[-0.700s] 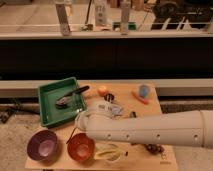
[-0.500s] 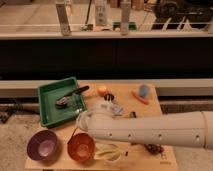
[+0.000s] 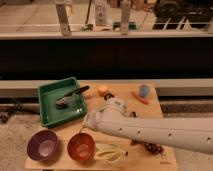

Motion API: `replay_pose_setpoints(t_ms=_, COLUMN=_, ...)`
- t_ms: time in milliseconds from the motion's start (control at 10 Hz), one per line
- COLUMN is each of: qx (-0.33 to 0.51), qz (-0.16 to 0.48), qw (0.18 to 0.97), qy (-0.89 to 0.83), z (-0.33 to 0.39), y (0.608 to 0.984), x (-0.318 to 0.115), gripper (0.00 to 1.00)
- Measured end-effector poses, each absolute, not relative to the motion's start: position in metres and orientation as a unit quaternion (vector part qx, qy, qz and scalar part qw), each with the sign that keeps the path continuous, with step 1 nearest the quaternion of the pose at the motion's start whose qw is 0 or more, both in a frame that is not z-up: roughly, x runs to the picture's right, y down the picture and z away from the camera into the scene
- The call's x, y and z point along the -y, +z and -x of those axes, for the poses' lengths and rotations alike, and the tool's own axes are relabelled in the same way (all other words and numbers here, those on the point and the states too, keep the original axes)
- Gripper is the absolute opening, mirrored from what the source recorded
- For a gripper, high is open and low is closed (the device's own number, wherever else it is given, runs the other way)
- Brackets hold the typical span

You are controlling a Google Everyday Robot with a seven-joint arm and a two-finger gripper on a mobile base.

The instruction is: Place fork in red bowl

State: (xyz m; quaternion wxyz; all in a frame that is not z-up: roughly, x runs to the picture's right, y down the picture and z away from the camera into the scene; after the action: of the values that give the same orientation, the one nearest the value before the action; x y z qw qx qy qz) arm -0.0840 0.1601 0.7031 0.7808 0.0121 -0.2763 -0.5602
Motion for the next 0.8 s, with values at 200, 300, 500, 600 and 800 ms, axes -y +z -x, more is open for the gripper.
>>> replay_pose_setpoints(t_ms=200, qx=0.263, qz=0.016, qw=0.758, qy=-0.597, z=0.077, y=0.713, x=-0.170, gripper=0.27)
replay_pose_setpoints(t_ms=300, qx=0.256, qz=0.034, qw=0.746, qy=-0.614, z=0.073, y=0.720, x=-0.176, gripper=0.37)
replay_pose_setpoints(t_ms=500, qx=0.256, qz=0.061, qw=0.736, qy=-0.624, z=0.069, y=0.728, x=-0.183, gripper=0.57)
replay_pose_setpoints(t_ms=600, qx=0.262, qz=0.073, qw=0.733, qy=-0.624, z=0.068, y=0.728, x=-0.184, gripper=0.67)
replay_pose_setpoints(t_ms=800, qx=0.273, qz=0.084, qw=0.728, qy=-0.623, z=0.069, y=0.729, x=-0.187, gripper=0.79)
